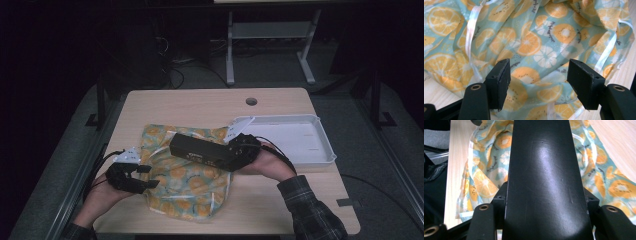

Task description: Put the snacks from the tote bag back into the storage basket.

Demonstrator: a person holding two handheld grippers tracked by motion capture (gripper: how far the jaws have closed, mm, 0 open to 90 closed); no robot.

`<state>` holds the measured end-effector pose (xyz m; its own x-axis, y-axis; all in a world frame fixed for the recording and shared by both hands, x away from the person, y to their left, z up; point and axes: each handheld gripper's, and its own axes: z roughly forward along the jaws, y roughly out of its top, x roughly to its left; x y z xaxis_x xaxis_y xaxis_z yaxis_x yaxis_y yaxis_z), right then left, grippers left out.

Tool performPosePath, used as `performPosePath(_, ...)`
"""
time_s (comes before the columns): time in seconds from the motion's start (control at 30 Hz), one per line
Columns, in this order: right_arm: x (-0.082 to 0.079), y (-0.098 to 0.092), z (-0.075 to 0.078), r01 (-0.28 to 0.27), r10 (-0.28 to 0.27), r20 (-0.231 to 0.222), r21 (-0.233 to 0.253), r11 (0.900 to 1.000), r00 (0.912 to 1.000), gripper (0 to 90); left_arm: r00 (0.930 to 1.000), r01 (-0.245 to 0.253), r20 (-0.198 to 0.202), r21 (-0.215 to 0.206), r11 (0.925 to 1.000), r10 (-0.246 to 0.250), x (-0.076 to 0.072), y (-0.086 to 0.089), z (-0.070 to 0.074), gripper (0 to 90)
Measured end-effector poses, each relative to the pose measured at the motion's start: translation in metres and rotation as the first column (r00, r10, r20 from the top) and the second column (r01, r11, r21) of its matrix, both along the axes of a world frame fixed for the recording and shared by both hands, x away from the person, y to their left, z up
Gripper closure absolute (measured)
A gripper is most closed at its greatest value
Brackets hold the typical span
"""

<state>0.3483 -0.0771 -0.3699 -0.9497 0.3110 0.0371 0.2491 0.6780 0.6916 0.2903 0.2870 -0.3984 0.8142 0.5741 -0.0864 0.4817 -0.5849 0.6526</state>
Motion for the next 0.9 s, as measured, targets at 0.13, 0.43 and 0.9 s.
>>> performPosePath(0.13,-0.001,-0.009,0.001,0.033,-0.033,-0.010,0.007,0.999,0.9994,41.7,1.0000,0.008,0.000,-0.001,1.0000,-0.008,-0.001,-0.002,0.000,33.8)
performPosePath(0.43,-0.001,-0.036,0.000,0.114,-0.114,-0.017,0.013,0.993,0.9934,41.7,0.9993,0.032,0.023,-0.013,0.9994,-0.031,0.000,-0.008,0.001,29.0)
performPosePath(0.9,-0.002,-0.079,-0.003,0.220,-0.220,-0.026,0.023,0.975,0.9752,41.7,0.9961,0.071,0.054,-0.024,0.9972,-0.070,0.007,-0.020,0.008,28.4)
